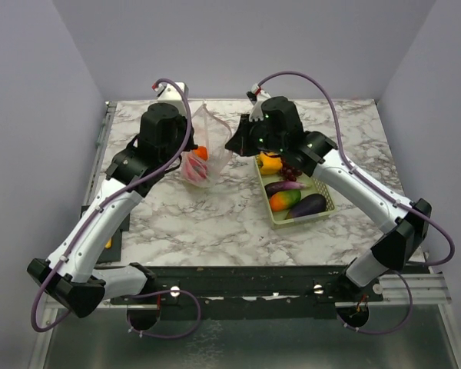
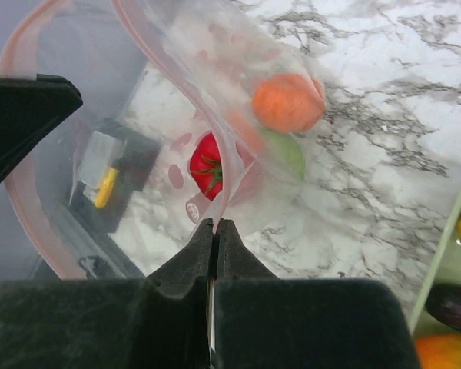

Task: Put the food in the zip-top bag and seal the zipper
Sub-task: Adjust the zipper food storage bag at the center of the board.

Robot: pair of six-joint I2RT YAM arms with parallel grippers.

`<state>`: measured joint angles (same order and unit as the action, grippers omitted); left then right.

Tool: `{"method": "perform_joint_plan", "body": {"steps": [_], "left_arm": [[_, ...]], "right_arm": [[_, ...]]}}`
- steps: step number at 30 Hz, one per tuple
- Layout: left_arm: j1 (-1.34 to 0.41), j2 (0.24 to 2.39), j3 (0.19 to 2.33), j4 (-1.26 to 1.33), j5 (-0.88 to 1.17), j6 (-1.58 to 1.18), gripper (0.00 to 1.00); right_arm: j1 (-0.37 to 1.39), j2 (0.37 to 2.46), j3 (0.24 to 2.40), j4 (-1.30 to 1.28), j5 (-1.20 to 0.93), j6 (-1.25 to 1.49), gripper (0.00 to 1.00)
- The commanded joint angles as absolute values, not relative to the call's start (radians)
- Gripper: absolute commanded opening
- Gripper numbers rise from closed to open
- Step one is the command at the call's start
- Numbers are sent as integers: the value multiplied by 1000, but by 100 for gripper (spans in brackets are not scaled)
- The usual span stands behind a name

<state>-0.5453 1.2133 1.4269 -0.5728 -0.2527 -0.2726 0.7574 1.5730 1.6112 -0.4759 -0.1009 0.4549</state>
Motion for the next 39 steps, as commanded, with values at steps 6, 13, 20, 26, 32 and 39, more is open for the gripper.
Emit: {"method": "perform_joint_plan", "body": {"steps": [6, 13, 20, 26, 32, 39], "left_arm": [[-546, 1242, 1489, -583, -339, -217, 0], [-546, 1274, 1394, -542, -211, -196, 0], [-548, 1310, 1339, -510, -118, -212, 0], [-550, 1315, 1319, -495, -96, -222, 0], [-549, 1302, 1303, -482, -86, -221, 0], [-549, 1273, 1285, -459, -81, -210, 0]], "right_arm": [[760, 1669, 1580, -246, -208, 587, 1], [761, 1665, 1440, -188, -186, 613, 1], [760, 1613, 1306, -201, -132, 600, 1], [760, 1517, 1195, -212, -47, 590, 1], [760, 1452, 1129, -213, -23, 601, 4], [761, 1387, 1101, -229, 35, 594, 24]]}}
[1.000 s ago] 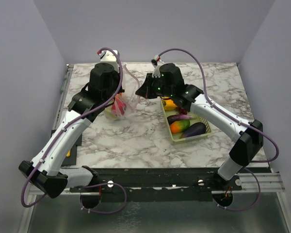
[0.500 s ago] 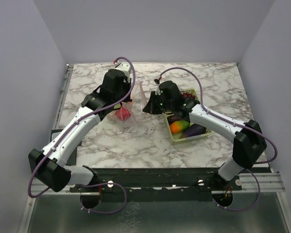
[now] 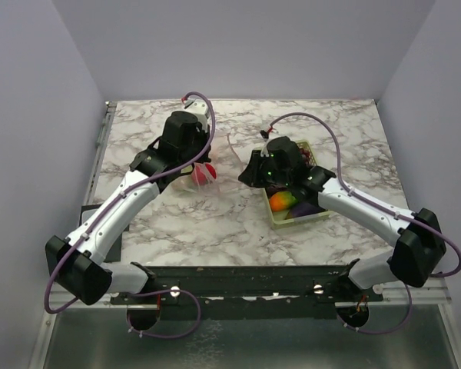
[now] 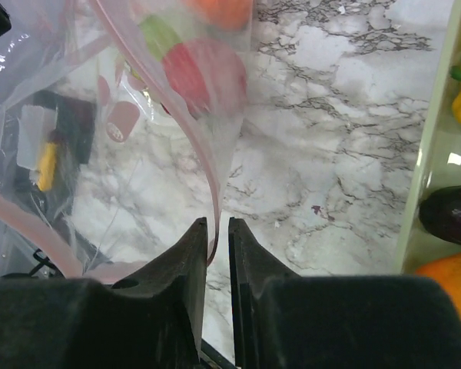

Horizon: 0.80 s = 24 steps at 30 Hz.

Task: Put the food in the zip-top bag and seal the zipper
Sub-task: Adjust the zipper food storage bag at the center of the board.

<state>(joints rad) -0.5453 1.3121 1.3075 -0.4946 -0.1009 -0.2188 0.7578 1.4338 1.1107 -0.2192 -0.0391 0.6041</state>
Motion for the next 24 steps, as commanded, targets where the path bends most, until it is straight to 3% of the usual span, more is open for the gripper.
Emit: {"method": "perform_joint_plan", "body": {"steps": [1, 4, 10, 24], "left_arm": [[-549, 1272, 1283, -458, -82, -210, 0], [-549, 1265, 1277, -456, -94, -209, 0], [-549, 1258, 1273, -451, -92, -210, 0], [-549, 1231, 1259, -434, -103, -216, 0]], "right_arm": [[759, 1376, 1102, -233, 40, 588, 28], [760, 1341, 1114, -259, 66, 569, 45], [759, 1247, 1126, -303, 140, 536, 60], [759, 1143, 1205, -511, 368, 378, 70]]}}
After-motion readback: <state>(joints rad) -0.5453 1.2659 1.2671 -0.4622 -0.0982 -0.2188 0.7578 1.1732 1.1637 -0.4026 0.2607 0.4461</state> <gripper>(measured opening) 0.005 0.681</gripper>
